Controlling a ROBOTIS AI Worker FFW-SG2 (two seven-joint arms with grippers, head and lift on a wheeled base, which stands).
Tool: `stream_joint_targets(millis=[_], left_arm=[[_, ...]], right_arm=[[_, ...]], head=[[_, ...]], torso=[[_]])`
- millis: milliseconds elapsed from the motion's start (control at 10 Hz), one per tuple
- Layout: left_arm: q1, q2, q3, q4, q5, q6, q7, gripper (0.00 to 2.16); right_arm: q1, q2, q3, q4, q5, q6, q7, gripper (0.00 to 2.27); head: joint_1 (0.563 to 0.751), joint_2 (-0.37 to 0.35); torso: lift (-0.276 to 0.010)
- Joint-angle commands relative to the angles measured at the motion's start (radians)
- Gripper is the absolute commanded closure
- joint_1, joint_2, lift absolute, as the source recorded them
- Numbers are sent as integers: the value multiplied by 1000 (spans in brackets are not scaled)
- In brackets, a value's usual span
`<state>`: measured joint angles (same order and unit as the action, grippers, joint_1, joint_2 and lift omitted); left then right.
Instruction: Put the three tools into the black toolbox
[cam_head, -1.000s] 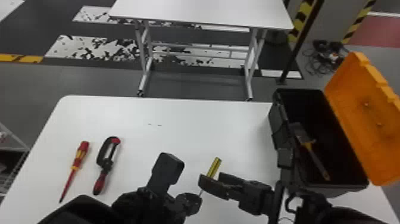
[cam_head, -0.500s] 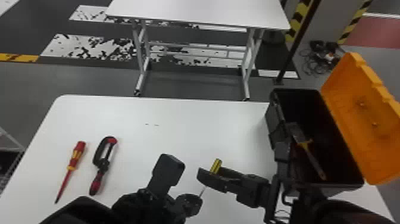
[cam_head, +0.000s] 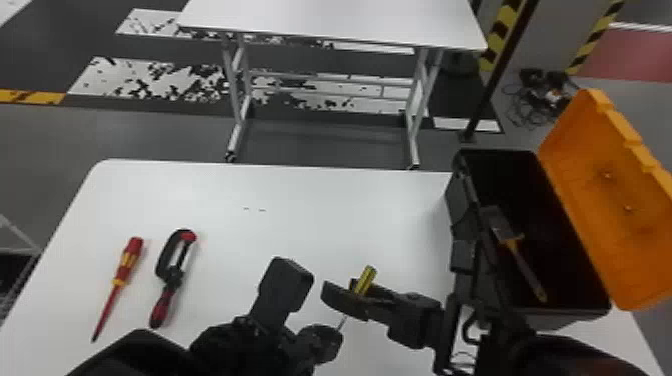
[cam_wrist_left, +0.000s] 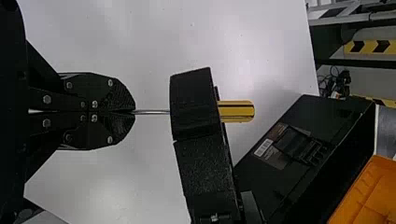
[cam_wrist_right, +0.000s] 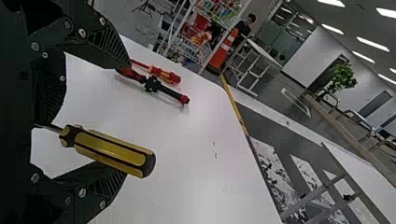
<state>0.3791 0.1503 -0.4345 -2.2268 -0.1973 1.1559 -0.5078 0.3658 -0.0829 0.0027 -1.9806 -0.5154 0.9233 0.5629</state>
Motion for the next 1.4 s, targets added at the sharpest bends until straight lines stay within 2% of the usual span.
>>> stream_joint_targets(millis=[0, 100, 200, 700, 800, 900, 1000, 1300], left_arm=[[0, 0, -3, 2, 1, 3, 0, 1973], [0, 0, -3, 2, 1, 3, 0, 1973], [0, -1, -3, 2, 1, 3, 0, 1973], [4, -1, -7, 4, 1, 0, 9, 1973], [7, -1, -17, 2, 1, -3, 23, 1902], [10, -1, -21, 1, 4, -12, 21, 788], [15, -1, -26, -4, 4, -9, 21, -2], [81, 0, 11, -80, 36, -9, 28, -2]], right_arm=[[-5, 0, -3, -3, 0, 27, -3, 1841], [-5, 0, 0, -7, 5, 30, -1, 2240], [7, 0, 5, -14, 5, -16, -1, 2240], [27, -5, 11, -60, 21, -7, -20, 2243], [31, -6, 6, -66, 20, -4, -18, 2246], [36, -8, 5, -73, 17, -4, -18, 2246], [44, -8, -1, -81, 15, -4, -18, 2243], [91, -9, -58, -173, 1, -1, -18, 2246]], head=[[695, -61], [695, -61], [695, -62], [695, -58], [695, -62], [695, -65], [695, -73], [695, -112]], torso=[[-51], [-51], [-51], [-51], [-51], [-51], [-51], [-51]])
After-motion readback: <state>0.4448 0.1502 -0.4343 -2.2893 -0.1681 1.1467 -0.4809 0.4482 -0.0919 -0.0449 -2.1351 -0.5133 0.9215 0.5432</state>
